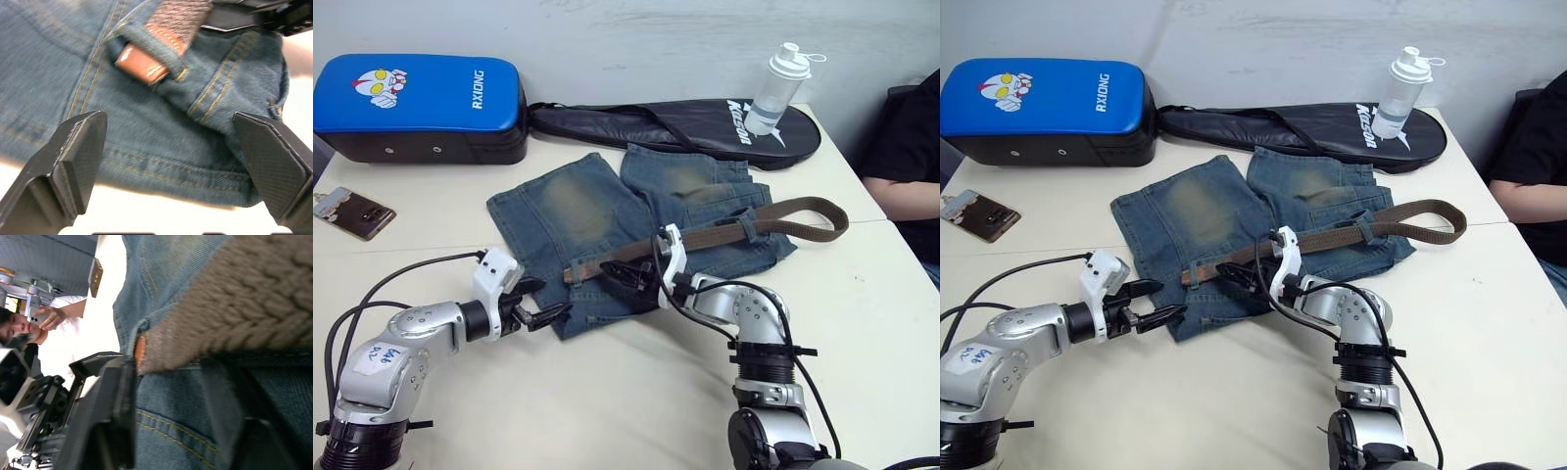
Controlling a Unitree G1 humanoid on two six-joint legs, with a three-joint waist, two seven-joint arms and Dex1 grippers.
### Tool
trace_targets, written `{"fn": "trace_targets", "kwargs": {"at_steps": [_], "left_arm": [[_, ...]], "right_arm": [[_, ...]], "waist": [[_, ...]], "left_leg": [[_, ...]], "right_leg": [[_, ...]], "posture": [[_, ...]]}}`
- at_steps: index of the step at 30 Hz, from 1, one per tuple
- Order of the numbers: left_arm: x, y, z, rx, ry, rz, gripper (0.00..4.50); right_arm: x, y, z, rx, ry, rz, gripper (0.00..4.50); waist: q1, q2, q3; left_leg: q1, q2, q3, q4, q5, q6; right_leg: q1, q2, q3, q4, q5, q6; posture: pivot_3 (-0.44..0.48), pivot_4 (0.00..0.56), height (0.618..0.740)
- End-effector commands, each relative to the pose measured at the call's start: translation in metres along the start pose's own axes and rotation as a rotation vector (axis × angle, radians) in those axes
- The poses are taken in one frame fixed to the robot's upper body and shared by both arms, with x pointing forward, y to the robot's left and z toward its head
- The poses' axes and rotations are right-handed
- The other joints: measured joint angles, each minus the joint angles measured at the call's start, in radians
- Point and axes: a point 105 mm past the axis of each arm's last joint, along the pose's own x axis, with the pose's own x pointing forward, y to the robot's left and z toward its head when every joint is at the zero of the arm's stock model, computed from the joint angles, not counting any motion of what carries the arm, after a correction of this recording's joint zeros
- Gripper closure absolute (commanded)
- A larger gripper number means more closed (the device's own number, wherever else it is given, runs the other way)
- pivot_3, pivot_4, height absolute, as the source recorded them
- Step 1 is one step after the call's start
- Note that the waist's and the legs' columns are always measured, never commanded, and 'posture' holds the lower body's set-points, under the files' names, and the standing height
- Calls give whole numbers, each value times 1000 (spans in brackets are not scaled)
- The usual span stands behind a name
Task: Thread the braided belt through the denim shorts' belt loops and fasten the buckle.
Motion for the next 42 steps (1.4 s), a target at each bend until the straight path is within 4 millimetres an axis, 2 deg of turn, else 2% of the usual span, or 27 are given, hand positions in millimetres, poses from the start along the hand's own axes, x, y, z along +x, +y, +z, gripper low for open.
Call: {"fn": "trace_targets", "kwargs": {"at_steps": [1,4,9,11,12,15,18,19,28,34,35,36,38,39,40,41,42], "left_arm": [[-7,9,11,-25,-36,47,0],[-8,10,12,-33,-31,54,0],[-8,12,14,-50,-38,60,0],[-8,12,14,-54,-39,62,0],[-8,13,15,-58,-40,63,0],[-9,13,16,-77,-47,66,0],[-9,12,17,-99,-53,60,0],[-9,11,17,-108,-55,55,0],[-9,-1,11,-130,-22,13,0],[-10,2,11,-157,-17,27,0],[-11,3,10,-155,-12,33,0],[-12,4,10,-149,-9,40,0],[-16,7,11,-117,-9,52,0],[-17,8,12,-86,-12,58,0],[-19,8,14,-36,-22,59,0],[-20,5,16,60,-22,55,0],[-21,2,16,147,-13,44,0]], "right_arm": [[-20,4,24,27,-112,24,860],[-29,5,33,51,-150,28,860],[-33,4,39,88,-177,4,860],[-32,2,38,103,-175,-12,1390],[-30,1,37,110,-168,-21,1519],[-22,0,31,126,-148,-41,2832],[-12,1,24,136,-121,-44,4353],[-8,3,20,134,-105,-40,4441],[17,18,-12,92,39,23,4441],[18,18,-11,66,25,29,4441],[16,18,-10,63,21,33,4084],[13,17,-7,59,13,33,4084],[7,14,-3,45,1,23,3147],[4,13,-2,34,-1,14,2828],[1,11,0,26,-5,3,2487],[-3,9,2,17,-5,-6,1849],[-7,8,4,8,-4,-10,1560]], "waist": [[1,0,0],[8,0,0],[9,0,0],[9,0,0],[9,0,0],[9,0,0],[6,0,0],[6,0,0],[-5,0,0],[-5,0,0],[-5,0,0],[-6,0,0],[-5,0,0],[-4,0,0],[-3,0,0],[-3,0,0],[-3,0,0]], "left_leg": [[0,0,0,0,0,0],[0,-1,0,0,0,0],[0,-2,0,0,0,0],[0,-2,0,0,0,0],[0,-2,0,0,0,0],[0,-2,0,0,0,0],[0,-1,0,0,0,0],[0,-1,0,0,0,0],[0,1,0,-1,0,-1],[0,0,0,0,0,-1],[0,0,0,-1,0,-1],[0,0,0,-1,0,-1],[0,1,0,-1,0,-1],[0,1,0,-1,0,-1],[0,0,0,-1,0,-1],[0,0,0,-1,0,-1],[0,0,0,-1,0,-1]], "right_leg": [[0,0,0,0,0,0],[0,-1,0,0,0,0],[0,-2,0,0,0,0],[0,-2,0,0,0,0],[0,-2,0,0,0,0],[0,-2,0,0,0,0],[0,-2,0,0,0,0],[0,-2,0,0,0,0],[-1,1,1,0,0,0],[-1,1,1,0,0,0],[-1,1,1,0,0,0],[-1,1,1,0,0,0],[-1,1,1,0,0,0],[-1,1,1,0,0,0],[-1,1,1,0,0,0],[-1,1,1,0,0,0],[-1,1,1,0,0,0]], "posture": [[0,150,740],[0,150,740],[0,150,740],[0,150,740],[0,150,740],[0,150,740],[0,150,740],[0,150,740],[0,150,740],[0,150,740],[0,150,740],[0,150,740],[0,150,740],[0,150,740],[0,150,740],[0,150,740],[0,150,740]]}}
